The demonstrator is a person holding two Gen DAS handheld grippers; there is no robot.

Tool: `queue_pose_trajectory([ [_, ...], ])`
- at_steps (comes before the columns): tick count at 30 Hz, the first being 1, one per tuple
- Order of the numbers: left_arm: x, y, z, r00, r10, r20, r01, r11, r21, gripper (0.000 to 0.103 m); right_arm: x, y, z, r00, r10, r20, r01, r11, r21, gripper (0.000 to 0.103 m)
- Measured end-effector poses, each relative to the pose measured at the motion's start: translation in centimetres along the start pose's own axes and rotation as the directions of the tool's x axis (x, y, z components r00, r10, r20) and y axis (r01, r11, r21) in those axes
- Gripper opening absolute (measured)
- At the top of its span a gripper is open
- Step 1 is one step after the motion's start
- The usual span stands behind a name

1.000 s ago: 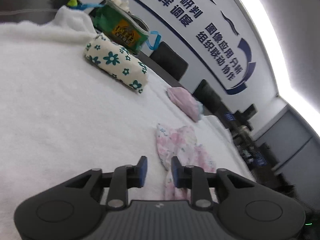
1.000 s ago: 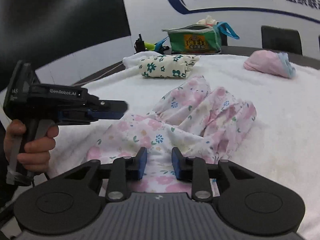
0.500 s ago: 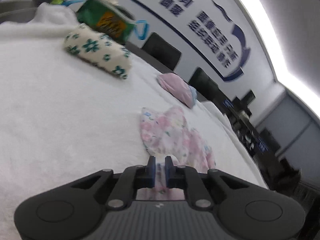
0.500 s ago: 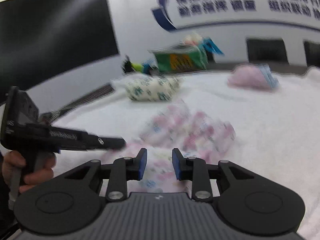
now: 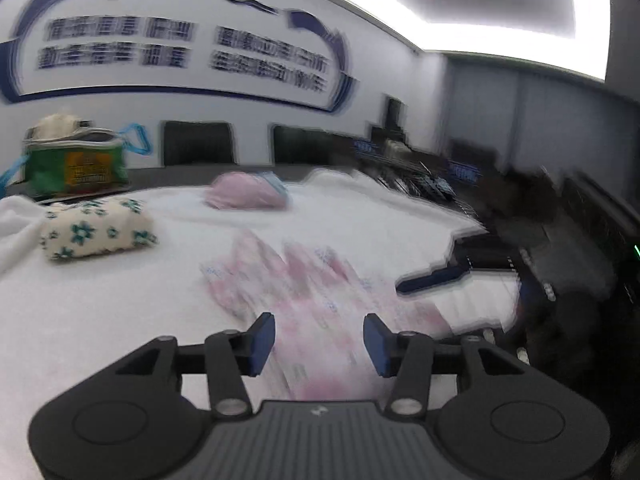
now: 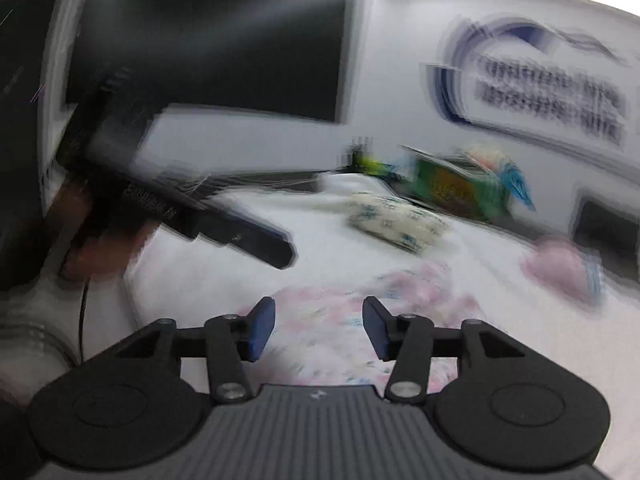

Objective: Fold clothes

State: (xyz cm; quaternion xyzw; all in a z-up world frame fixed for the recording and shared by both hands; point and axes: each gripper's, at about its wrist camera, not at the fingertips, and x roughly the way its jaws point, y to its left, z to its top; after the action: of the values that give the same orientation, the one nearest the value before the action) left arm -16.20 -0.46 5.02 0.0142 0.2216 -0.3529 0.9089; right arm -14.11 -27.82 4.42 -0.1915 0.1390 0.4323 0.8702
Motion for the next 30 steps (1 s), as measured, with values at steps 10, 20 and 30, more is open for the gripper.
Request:
queue_pose_trajectory([
  [10,1.0,-0.7,-3.7,0.995,-0.004,-0.1,0.015,0.994,0.109,0.049,-2.3,-0.7,-3.2,0.993,0.002,-0.118,0.004,0.999,0.054,0.05],
  [20,2.3,-0.5,-2.8,0.992,-0.063,-0.107,0.065,0.998,0.01,0.008,-2.2,-2.1,-4.9,0.994,0.047,-0.097,-0.032,0.988,0.151,0.015],
  [30,0.4,-1.8,-3.4,0.986,-0.111,-0.121,0.111,0.994,-0.008,0.009,-5.9,-1.9,-3.1,0.993,0.101,-0.063,-0.093,0.989,0.119,0.046],
])
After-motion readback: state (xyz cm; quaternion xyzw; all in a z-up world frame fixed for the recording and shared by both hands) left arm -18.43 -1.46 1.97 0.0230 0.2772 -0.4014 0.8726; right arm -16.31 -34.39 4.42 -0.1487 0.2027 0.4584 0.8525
